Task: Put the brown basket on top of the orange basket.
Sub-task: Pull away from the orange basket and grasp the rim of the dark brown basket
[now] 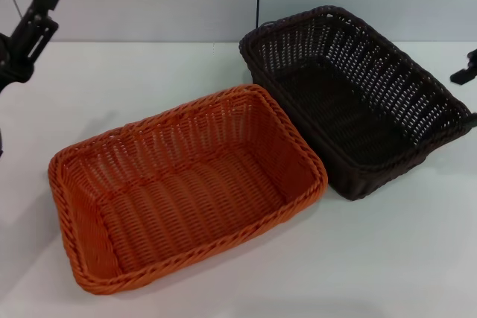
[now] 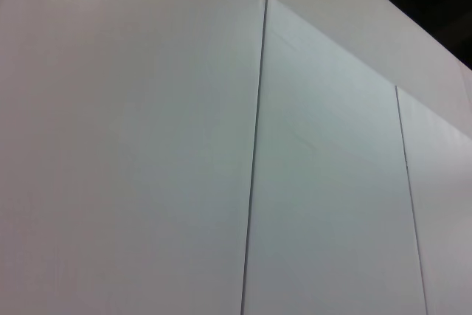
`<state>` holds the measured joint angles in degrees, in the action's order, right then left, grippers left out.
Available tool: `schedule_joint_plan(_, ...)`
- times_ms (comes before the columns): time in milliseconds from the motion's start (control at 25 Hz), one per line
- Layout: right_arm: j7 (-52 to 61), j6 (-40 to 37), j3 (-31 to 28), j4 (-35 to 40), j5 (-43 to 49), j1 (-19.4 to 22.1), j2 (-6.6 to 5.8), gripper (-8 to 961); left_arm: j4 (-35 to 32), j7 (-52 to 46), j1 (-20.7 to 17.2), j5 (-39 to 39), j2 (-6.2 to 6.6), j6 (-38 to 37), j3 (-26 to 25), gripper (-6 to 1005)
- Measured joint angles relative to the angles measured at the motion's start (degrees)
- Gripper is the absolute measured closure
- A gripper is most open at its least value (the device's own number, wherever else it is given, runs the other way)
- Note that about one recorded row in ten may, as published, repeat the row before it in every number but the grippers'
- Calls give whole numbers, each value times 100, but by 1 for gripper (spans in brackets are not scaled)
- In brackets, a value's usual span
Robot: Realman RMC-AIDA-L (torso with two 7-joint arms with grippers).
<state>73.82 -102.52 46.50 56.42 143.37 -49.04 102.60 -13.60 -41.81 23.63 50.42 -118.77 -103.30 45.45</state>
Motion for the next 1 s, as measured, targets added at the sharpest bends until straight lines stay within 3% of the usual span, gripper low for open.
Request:
schedule_joint_plan(200,-315,206,274,-101,57,23,108,332,159,125,104,37,-5,-17,7,190)
schedule_joint_plan(440,-875,520,493,-354,394,3,445,332,228,191,129,26,-5,-32,8,190)
schedule_joint_plan(1000,-1529,1504,757,-1223,465,-101,705,344,345,200,144,1,-22,-171,8,191)
